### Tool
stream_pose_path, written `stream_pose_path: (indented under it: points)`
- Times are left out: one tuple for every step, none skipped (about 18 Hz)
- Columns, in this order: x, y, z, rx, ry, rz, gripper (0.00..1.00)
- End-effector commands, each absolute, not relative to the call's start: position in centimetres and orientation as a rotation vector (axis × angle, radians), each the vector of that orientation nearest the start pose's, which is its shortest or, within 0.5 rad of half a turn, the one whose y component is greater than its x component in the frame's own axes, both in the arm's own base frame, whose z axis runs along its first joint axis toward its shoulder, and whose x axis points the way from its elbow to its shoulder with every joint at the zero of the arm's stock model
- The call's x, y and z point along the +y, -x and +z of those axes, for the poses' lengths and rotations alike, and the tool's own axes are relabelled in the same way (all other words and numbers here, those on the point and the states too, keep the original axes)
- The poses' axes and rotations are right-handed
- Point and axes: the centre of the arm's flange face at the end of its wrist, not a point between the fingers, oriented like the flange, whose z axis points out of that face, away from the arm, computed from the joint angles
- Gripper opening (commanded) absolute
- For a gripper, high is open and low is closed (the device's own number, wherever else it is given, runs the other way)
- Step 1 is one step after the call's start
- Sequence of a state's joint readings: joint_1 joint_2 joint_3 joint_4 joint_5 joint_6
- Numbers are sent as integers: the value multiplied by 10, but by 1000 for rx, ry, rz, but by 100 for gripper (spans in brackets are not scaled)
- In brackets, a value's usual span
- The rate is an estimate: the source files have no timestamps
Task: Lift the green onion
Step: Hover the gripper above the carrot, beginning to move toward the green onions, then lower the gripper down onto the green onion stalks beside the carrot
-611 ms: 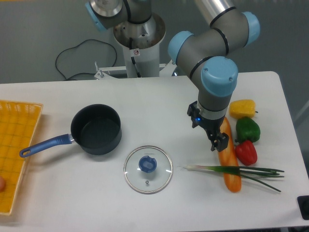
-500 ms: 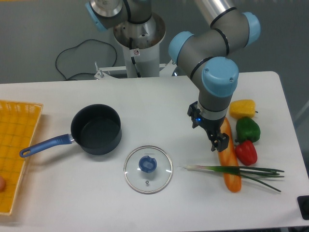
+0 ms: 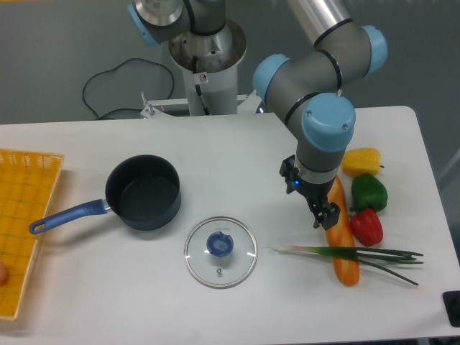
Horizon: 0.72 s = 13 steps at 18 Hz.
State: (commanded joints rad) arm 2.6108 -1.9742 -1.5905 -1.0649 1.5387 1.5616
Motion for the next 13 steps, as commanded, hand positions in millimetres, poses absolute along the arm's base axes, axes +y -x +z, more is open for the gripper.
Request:
stream_pose_path:
  points:
    - [436,472,295,795,2979,109,100]
    - [434,473,293,788,2982,106,100]
    - [433,475,293,784,2983,107,100]
    - [432,475,294,782,2986,110,100]
    - [431,475,294,783,2991,110,100]
    - [431,475,292,783,2994,104,100]
    - [430,474,291,781,2995,99,100]
    - [430,474,290,784,2998,96,100]
    - [429,473,288,784,3008,90,100]
    - [428,473,286,784,3019,90,100]
    - [427,474,284,773,3036,94,100]
    - [427,475,284,742,3056,103,100]
    - [428,477,285,703,3068,107,100]
